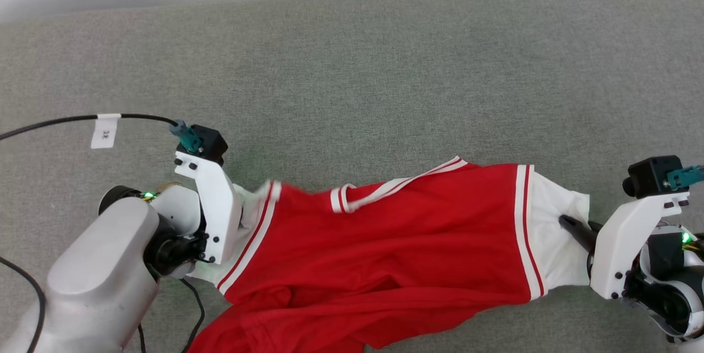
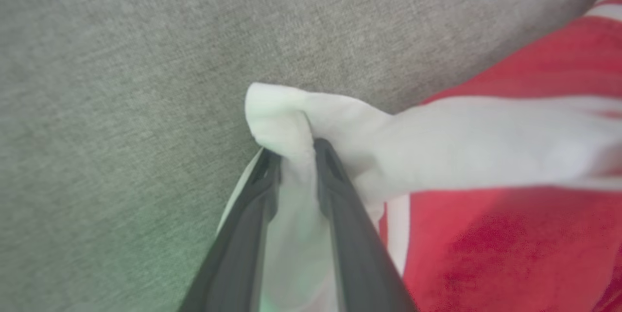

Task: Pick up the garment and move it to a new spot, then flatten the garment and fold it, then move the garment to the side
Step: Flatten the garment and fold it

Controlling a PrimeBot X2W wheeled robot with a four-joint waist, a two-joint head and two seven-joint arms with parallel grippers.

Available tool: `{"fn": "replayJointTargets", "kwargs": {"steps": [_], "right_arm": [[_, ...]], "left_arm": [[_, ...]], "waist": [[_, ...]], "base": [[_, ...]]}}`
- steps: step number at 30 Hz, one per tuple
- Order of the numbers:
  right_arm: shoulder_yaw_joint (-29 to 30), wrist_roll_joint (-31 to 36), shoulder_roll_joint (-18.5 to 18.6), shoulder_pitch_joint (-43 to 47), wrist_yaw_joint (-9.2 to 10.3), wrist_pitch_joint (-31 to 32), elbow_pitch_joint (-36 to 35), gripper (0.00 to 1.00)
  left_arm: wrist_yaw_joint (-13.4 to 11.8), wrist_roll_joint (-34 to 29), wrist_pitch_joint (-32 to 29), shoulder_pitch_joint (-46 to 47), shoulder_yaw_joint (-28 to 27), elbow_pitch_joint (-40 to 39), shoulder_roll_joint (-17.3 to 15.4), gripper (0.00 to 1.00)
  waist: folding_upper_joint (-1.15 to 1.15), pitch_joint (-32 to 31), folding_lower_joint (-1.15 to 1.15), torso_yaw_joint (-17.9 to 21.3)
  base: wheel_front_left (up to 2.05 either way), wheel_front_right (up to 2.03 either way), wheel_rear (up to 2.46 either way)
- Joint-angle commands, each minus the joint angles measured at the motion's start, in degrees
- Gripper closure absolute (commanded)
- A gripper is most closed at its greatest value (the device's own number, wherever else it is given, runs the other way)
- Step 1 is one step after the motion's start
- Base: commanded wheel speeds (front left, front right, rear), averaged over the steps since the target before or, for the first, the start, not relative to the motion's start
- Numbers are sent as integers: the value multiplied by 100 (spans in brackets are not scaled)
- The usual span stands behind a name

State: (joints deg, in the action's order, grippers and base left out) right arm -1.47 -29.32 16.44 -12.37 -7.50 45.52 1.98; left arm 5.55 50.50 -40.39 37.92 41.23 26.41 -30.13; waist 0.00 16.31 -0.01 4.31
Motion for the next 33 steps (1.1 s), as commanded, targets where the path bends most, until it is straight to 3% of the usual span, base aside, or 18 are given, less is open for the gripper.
{"fn": "replayJointTargets", "kwargs": {"steps": [1,6,17,24,33], "right_arm": [[-2,-23,45,-96,2,-65,-7,100],[11,38,154,-165,2,-224,59,100],[80,376,522,-1147,3,-685,765,100],[-232,478,713,-2487,5,-1188,1489,100],[-468,681,742,-4698,6,-2075,2259,100]], "left_arm": [[-7,-78,-44,-412,340,294,225,100],[-159,-440,649,-47,175,406,172,100],[-962,-1089,2370,876,-401,668,158,100],[-1113,-1172,3101,1690,-735,1151,268,100],[-1061,-1253,3950,3337,-1218,1610,187,100]], "waist": [[0,-14,1,-11],[0,-195,1,-83],[0,-920,1,-209],[0,-979,1,-163],[0,-181,1,-49]], "base": [[0,0,0],[0,0,0],[0,0,0],[0,0,0],[0,0,0]]}}
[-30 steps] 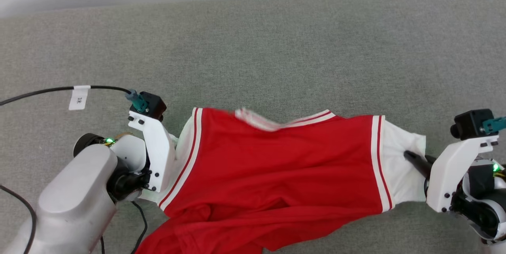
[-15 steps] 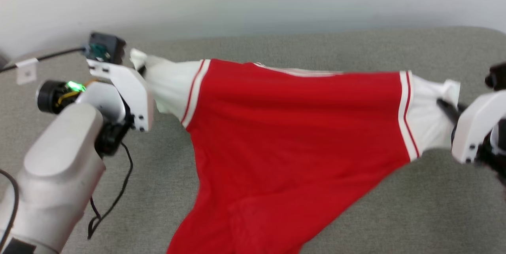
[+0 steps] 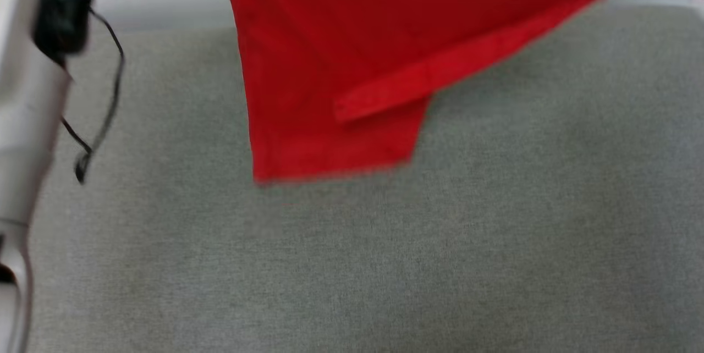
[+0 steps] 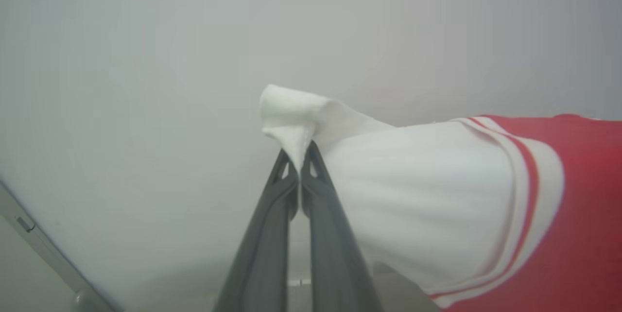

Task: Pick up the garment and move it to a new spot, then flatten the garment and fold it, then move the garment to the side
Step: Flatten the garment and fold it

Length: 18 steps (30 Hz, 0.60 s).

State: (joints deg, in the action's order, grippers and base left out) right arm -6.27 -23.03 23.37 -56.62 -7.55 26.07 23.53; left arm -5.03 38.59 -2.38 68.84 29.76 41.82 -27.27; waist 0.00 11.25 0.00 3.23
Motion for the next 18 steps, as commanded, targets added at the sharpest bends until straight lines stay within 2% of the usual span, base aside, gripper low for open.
{"fn": "replayJointTargets", "kwargs": {"steps": [1,9,18], "right_arm": [[-11,110,27,-484,12,-225,176,100],[165,528,-220,-2124,12,-1179,722,100],[95,592,-247,-3025,12,-1880,872,100]], "left_arm": [[-12,-134,261,435,-89,99,-141,100],[-38,-278,1016,1701,-403,46,-362,100],[-137,-270,1214,2302,-543,-309,-354,100]], "waist": [[0,431,0,76],[0,1312,0,207],[0,2250,0,170]], "base": [[0,0,0],[0,0,0],[0,0,0]]}}
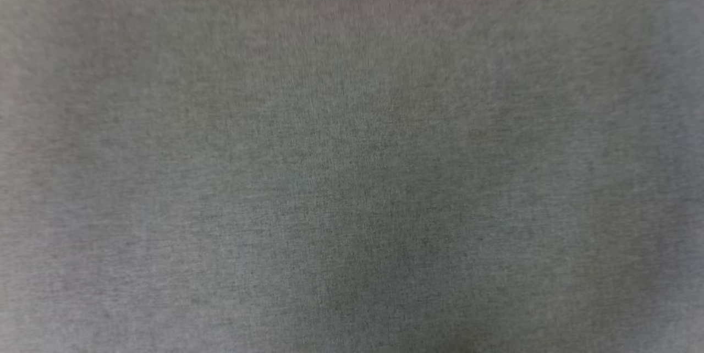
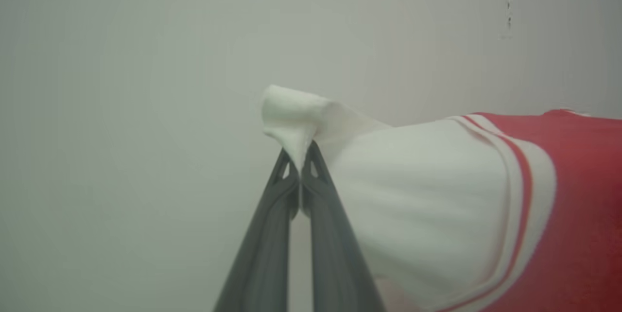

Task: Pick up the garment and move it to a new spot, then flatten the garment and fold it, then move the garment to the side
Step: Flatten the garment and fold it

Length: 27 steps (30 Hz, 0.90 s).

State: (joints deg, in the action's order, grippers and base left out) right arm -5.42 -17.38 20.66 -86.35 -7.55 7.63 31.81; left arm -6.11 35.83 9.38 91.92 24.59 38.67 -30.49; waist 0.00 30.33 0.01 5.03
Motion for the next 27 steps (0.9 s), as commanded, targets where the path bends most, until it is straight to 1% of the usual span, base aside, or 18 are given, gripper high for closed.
{"fn": "replayJointTargets", "kwargs": {"steps": [1,6,10,16,19,22,27], "right_arm": [[-8,-8,20,-127,12,-74,63,100],[-117,-88,14,-280,11,-365,177,100],[-216,-169,-15,-265,11,-474,274,100],[-372,-295,-74,-82,11,-577,360,100],[-492,-339,-79,142,11,-656,368,100],[-656,-452,-61,592,10,-716,342,100],[-1021,-775,104,1784,10,-768,109,100]], "left_arm": [[-56,21,45,28,-49,-45,-28,100],[-120,89,222,-82,-121,-237,8,100],[-151,113,330,-196,-164,-312,29,100],[-102,226,457,-408,-257,-281,116,100],[-27,320,517,-642,-339,-218,177,100],[84,426,560,-1090,-457,-176,249,100],[292,450,590,-2301,-770,-356,408,100]], "waist": [[0,451,-1,-14],[0,880,-1,-43],[0,1111,-1,-47],[0,1293,-1,-55],[0,1208,-1,-77],[0,942,-1,-111],[0,146,-1,-192]], "base": [[0,0,0],[0,0,0],[0,0,0],[0,0,0],[0,0,0],[0,0,0],[0,0,0]]}}
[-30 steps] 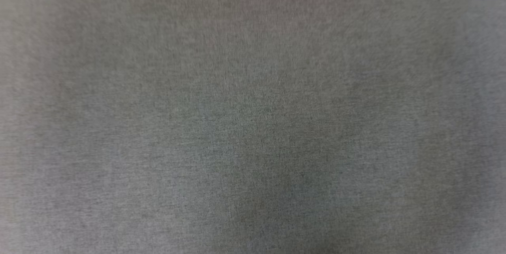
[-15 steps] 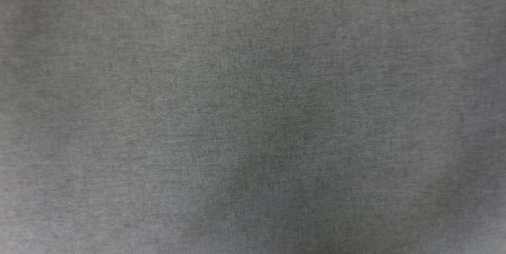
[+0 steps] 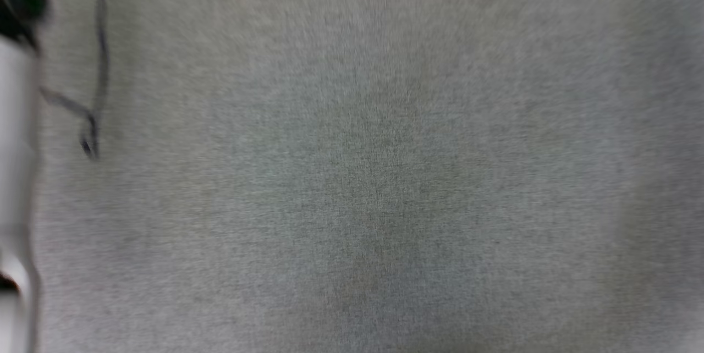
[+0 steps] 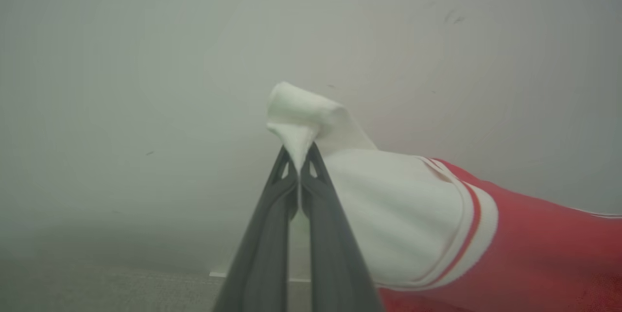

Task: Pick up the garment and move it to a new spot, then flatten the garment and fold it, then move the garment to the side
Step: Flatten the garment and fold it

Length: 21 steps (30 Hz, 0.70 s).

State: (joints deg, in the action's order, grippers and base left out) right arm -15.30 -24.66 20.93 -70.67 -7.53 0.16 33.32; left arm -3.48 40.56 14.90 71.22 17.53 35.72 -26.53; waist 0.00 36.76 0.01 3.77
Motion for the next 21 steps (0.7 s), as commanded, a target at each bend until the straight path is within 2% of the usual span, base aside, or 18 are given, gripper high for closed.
{"fn": "replayJointTargets", "kwargs": {"steps": [1,7,11,16,21], "right_arm": [[-83,-127,109,492,8,-23,-91,100],[-383,-553,248,2145,8,-5,-456,100],[-469,-783,326,3213,8,61,-793,100],[-327,-1013,398,4574,8,109,-1293,100],[-79,-966,407,5897,8,303,-1874,100]], "left_arm": [[64,-13,38,-568,-138,-104,64,100],[177,-21,40,-2650,-590,-629,283,100],[133,-71,40,-3921,-776,-1083,418,100],[53,-141,35,-5314,-750,-1613,530,100],[-75,-99,-115,-6422,-618,-2048,533,100]], "waist": [[0,-697,-1,-78],[0,-1774,-1,-97],[0,-2341,-1,-101],[0,-2876,-1,-164],[0,-3282,-1,-213]], "base": [[0,0,0],[0,0,0],[0,0,0],[0,0,0],[0,0,0]]}}
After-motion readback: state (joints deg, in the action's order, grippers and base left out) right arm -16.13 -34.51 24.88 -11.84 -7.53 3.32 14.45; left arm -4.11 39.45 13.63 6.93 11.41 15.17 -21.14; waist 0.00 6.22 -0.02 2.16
